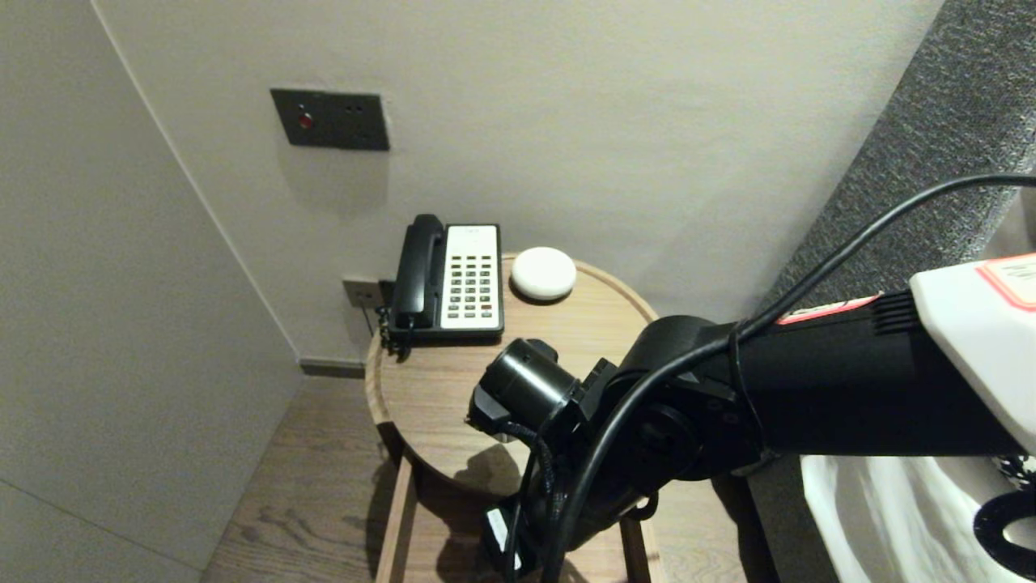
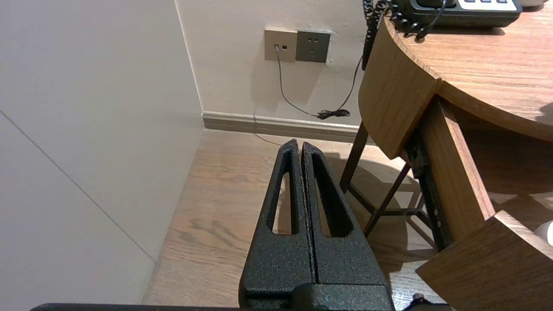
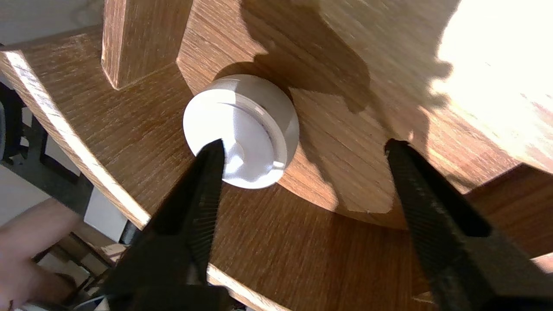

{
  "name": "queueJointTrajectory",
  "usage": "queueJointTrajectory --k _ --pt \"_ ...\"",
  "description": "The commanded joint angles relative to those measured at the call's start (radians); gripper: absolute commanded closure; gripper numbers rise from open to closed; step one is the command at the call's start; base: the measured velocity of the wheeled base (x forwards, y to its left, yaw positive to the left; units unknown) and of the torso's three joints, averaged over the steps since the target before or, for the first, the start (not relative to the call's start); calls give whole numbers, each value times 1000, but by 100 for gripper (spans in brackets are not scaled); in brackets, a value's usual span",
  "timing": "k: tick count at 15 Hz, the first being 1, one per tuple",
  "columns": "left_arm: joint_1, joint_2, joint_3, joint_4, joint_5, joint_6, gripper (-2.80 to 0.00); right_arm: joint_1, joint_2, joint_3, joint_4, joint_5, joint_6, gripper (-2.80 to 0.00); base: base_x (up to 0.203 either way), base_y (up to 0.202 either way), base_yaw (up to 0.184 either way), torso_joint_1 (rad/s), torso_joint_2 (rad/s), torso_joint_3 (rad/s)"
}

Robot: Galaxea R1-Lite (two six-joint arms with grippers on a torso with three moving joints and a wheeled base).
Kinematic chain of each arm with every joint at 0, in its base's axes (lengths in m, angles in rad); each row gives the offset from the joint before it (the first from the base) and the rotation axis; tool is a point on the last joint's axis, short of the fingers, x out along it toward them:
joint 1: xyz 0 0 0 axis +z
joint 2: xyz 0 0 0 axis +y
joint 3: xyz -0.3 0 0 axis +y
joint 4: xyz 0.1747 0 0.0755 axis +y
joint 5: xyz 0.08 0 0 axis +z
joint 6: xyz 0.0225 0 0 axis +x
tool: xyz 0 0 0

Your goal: Take the remote control out of the drawer one by one and place them on the table

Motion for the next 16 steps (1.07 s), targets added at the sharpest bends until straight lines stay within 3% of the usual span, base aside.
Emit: queueJointTrajectory --k 1,4,16 --pt "0 0 0 0 0 0 0 14 41 -58 31 -10 2 -280 0 0 0 0 0 0" --pt "0 1 0 -1 0 0 0 33 95 -137 95 -44 20 -280 0 0 0 0 0 0" --pt "0 0 0 -1 0 0 0 89 146 -132 98 -76 18 -280 0 0 0 0 0 0"
